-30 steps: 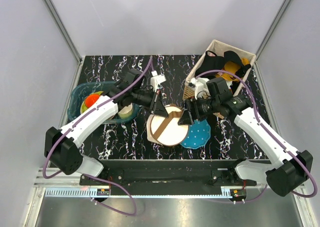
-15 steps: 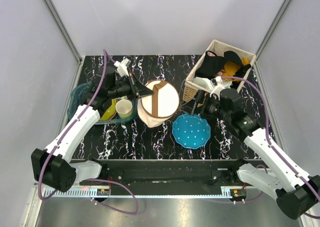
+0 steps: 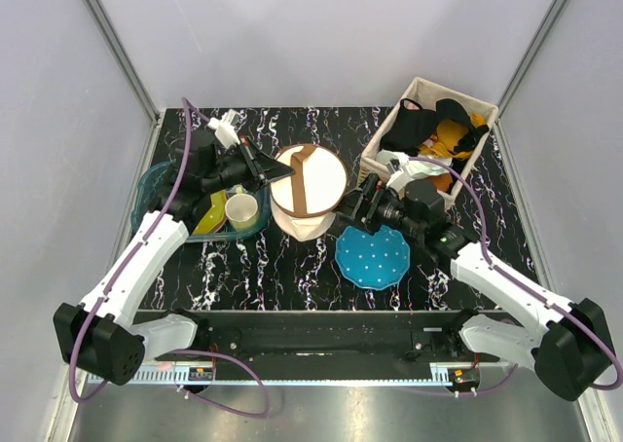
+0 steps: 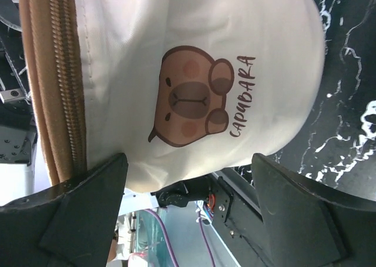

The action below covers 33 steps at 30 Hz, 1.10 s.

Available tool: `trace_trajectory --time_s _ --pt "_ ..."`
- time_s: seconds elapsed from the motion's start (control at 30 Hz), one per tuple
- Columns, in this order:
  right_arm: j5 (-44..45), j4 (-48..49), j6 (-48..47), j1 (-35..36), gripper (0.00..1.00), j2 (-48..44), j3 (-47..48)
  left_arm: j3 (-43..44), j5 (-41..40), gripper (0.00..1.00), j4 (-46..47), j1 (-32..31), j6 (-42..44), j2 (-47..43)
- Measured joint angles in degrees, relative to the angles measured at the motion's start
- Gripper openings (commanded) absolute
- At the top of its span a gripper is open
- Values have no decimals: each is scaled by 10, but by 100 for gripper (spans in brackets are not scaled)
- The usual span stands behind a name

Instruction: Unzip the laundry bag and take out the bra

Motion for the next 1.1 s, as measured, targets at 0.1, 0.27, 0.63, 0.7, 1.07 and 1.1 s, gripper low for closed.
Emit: trace_trajectory --time_s 0.1,0.27,0.63,0.7,1.07,1.1 --pt "8 17 12 14 94 10 0 -1 -12 0 -9 2 2 -5" --pt "34 17 15 17 95 -11 -4 -1 -28 0 -23 3 2 -13" --pt "82 29 16 22 98 -99 -29 -8 -36 0 -36 14 0 -16" --pt "75 50 22 22 98 -64 -27 -15 -35 0 -32 15 -3 -18" --pt "37 116 24 52 0 73 8 -65 -36 15 -13 16 -7 -51" --pt "36 117 19 52 0 73 15 -75 -37 35 -12 16 -8 -57"
